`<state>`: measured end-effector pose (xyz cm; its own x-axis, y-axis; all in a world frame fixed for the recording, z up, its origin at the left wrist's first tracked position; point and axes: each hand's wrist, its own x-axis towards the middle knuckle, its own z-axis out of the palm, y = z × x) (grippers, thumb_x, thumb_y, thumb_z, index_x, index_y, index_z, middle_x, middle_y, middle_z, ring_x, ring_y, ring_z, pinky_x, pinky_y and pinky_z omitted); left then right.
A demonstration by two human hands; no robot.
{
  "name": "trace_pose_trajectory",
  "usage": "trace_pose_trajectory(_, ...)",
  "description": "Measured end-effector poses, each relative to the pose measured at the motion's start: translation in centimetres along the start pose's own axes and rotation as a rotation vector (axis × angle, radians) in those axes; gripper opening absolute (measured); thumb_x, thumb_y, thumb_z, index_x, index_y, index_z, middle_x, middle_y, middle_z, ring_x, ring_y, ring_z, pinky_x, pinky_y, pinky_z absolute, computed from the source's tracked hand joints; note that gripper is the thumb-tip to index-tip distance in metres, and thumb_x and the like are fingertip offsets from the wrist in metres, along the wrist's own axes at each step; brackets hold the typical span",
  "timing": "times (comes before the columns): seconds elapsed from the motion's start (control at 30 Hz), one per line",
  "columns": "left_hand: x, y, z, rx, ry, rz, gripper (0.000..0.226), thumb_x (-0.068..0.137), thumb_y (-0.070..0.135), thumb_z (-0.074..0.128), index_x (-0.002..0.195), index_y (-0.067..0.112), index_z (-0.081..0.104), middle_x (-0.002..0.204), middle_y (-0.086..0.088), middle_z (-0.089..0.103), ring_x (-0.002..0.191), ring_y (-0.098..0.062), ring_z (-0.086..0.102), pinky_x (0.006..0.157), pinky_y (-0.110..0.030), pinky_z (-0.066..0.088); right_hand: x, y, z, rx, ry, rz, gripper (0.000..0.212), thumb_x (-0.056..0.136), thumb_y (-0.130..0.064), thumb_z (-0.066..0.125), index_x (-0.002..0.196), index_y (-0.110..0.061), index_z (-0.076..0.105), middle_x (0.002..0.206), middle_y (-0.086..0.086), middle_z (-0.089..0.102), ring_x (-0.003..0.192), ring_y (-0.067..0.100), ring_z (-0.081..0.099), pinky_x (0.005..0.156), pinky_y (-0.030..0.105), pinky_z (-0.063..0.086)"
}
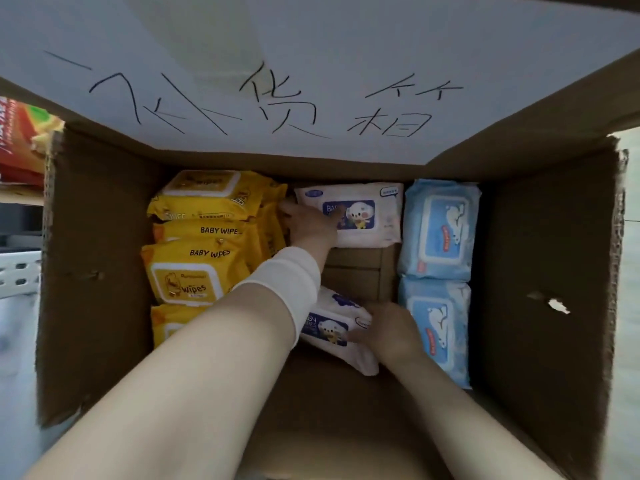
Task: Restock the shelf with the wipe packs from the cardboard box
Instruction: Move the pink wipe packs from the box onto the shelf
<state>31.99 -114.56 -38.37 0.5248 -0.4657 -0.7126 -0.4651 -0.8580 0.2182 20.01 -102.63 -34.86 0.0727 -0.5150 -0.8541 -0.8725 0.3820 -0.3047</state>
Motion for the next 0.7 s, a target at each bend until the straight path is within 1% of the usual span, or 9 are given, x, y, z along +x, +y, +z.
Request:
trace_pose_trajectory(0.07, 0.9, -0.7, -0.2, -0.026, -0.028, 0.004, 0.086, 0.079, 0.047, 0.066, 0.139, 0.006, 0.020, 0.142, -0.013, 0.038, 0.126, -0.029, 0.046, 0.094, -0.031, 0.041, -0.3, 0.4, 0.1, 0.244, 0.006, 0.057, 0.030, 0.074, -0.034, 0.075, 0.098, -0.016, 0.070, 0.094, 0.004, 0.069, 0.088, 0.018, 0.063, 0.066, 0.025, 0.042)
trace_pose_trajectory(0.13, 1.6, -1.3, -0.5, -0.010, -0.116, 0.073, 0.071, 0.080, 0.046, 0.065, 0.134, 0.009, 0.037, 0.137, -0.011, 0.049, 0.121, -0.029, 0.051, 0.092, -0.032, 0.043, -0.4, 1.0, 0.4, 0.582, -0.037, 0.150, 0.019, 0.073, -0.025, 0.078, 0.090, -0.021, 0.069, 0.094, 0.004, 0.070, 0.082, 0.016, 0.065, 0.072, 0.030, 0.053)
trace_pose_trajectory(0.2, 1.8, -1.5, -0.8, -0.034, -0.152, 0.119, 0.066, 0.080, 0.044, 0.066, 0.132, 0.012, 0.043, 0.136, -0.010, 0.051, 0.122, -0.028, 0.051, 0.096, -0.035, 0.043, -0.6, 1.4, 0.6, 0.831, -0.137, 0.213, 0.022, 0.074, -0.018, 0.078, 0.084, -0.027, 0.061, 0.090, -0.002, 0.068, 0.076, 0.009, 0.064, 0.065, 0.024, 0.055)
trace_pose_trajectory(0.27, 1.7, -1.6, -1.0, -0.060, -0.151, 0.139, 0.070, 0.078, 0.045, 0.069, 0.134, 0.014, 0.042, 0.138, -0.008, 0.049, 0.125, -0.027, 0.048, 0.100, -0.035, 0.041, -0.8, 1.7, 0.9, 0.861, -0.223, 0.211, 0.030, 0.074, -0.013, 0.077, 0.094, -0.025, 0.059, 0.087, -0.008, 0.066, 0.078, 0.005, 0.062, 0.061, 0.019, 0.052)
trace_pose_trajectory(0.33, 1.4, -1.7, -1.2, -0.088, -0.143, 0.169, 0.071, 0.075, 0.047, 0.070, 0.133, 0.015, 0.043, 0.137, -0.007, 0.051, 0.125, -0.026, 0.049, 0.100, -0.035, 0.041, -1.1, 1.8, 0.9, 0.856, -0.273, 0.194, 0.042, 0.073, -0.008, 0.077, 0.109, -0.021, 0.060, 0.089, -0.008, 0.067, 0.084, 0.007, 0.063, 0.070, 0.024, 0.054)
trace_pose_trajectory(0.43, 0.2, -2.2, -1.6, -0.176, -0.082, 0.238, 0.058, 0.072, 0.049, 0.072, 0.118, 0.017, 0.057, 0.123, -0.004, 0.062, 0.111, -0.022, 0.059, 0.082, -0.028, 0.045, -1.5, 1.3, 1.1, 0.822, -0.268, 0.200, 0.047, 0.072, -0.009, 0.077, 0.111, -0.024, 0.058, 0.105, -0.003, 0.065, 0.098, 0.015, 0.060, 0.086, 0.034, 0.053)
trace_pose_trajectory(0.53, -0.8, -2.2, -1.6, -0.329, -0.122, 0.270, 0.035, 0.074, 0.039, 0.074, 0.101, 0.023, 0.058, 0.115, -0.006, 0.066, 0.094, -0.017, 0.064, 0.069, -0.024, 0.047, -1.3, 0.3, 1.8, 0.728, -0.127, 0.219, 0.058, 0.074, -0.014, 0.076, 0.127, -0.020, 0.052, 0.122, 0.004, 0.060, 0.110, 0.019, 0.055, 0.089, 0.031, 0.046)
trace_pose_trajectory(0.6, -1.2, -2.1, -1.5, -0.486, -0.233, 0.196, 0.036, 0.079, 0.032, 0.071, 0.108, 0.020, 0.054, 0.119, -0.007, 0.064, 0.090, -0.015, 0.065, 0.073, -0.028, 0.054, -1.0, -0.1, 2.3, 0.667, -0.047, 0.262, 0.060, 0.076, -0.018, 0.075, 0.130, -0.016, 0.050, 0.125, 0.008, 0.060, 0.114, 0.024, 0.055, 0.090, 0.033, 0.046)
trace_pose_trajectory(0.7, -1.7, -2.0, -2.0, -0.541, -0.210, 0.128, 0.057, 0.082, 0.030, 0.068, 0.130, 0.017, 0.039, 0.126, -0.004, 0.058, 0.102, -0.020, 0.062, 0.087, -0.039, 0.053, -1.6, 0.0, 2.3, 0.661, -0.010, 0.329, 0.050, 0.078, -0.024, 0.073, 0.123, -0.011, 0.055, 0.119, 0.012, 0.062, 0.107, 0.027, 0.058, 0.087, 0.035, 0.047)
